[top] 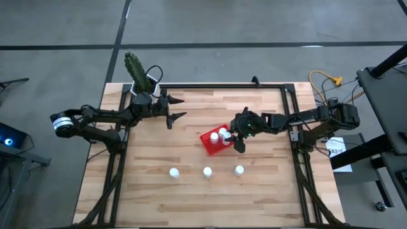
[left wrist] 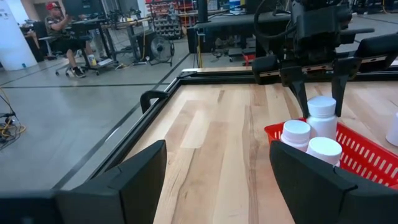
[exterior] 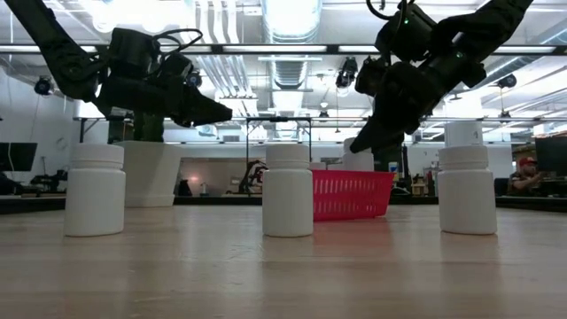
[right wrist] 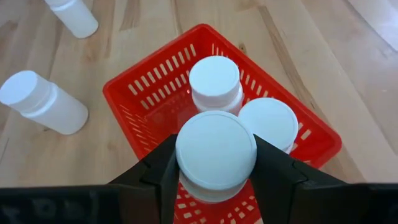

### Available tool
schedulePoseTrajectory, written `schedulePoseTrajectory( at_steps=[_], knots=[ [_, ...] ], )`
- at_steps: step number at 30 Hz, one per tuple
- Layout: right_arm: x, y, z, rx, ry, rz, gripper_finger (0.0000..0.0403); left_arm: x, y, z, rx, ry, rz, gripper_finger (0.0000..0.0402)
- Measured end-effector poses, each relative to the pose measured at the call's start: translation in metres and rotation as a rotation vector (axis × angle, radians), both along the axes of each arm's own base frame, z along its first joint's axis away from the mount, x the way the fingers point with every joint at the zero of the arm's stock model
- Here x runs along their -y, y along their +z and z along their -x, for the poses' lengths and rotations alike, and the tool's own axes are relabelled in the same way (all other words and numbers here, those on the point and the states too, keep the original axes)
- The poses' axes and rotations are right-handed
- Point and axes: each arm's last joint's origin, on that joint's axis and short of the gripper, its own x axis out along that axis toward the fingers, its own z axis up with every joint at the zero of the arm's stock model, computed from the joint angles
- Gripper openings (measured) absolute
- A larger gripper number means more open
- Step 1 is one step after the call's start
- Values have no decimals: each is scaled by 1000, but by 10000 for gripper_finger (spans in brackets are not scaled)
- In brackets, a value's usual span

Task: Pick and place pill bottles into a basket
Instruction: Put the white pill bottle into the red bin

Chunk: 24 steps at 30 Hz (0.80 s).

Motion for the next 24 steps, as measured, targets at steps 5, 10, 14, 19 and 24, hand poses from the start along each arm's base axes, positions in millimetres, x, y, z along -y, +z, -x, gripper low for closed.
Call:
schedulePoseTrajectory(
  at_steps=[5,10,14,19,24],
  knots=[
    [0,-2,1,-19,-1,-2,143,0,0,0,0,0,0,267],
    [0,-5,0,-32,-3,4,143,0,0,0,0,0,0,267],
    [1,-11,-1,-53,-3,4,143,0,0,0,-1,0,0,267],
    [2,-18,-3,-77,7,15,143,0,0,0,-1,0,0,267],
    [2,-20,-4,-80,22,34,143,0,0,0,-1,0,-1,267]
  ],
)
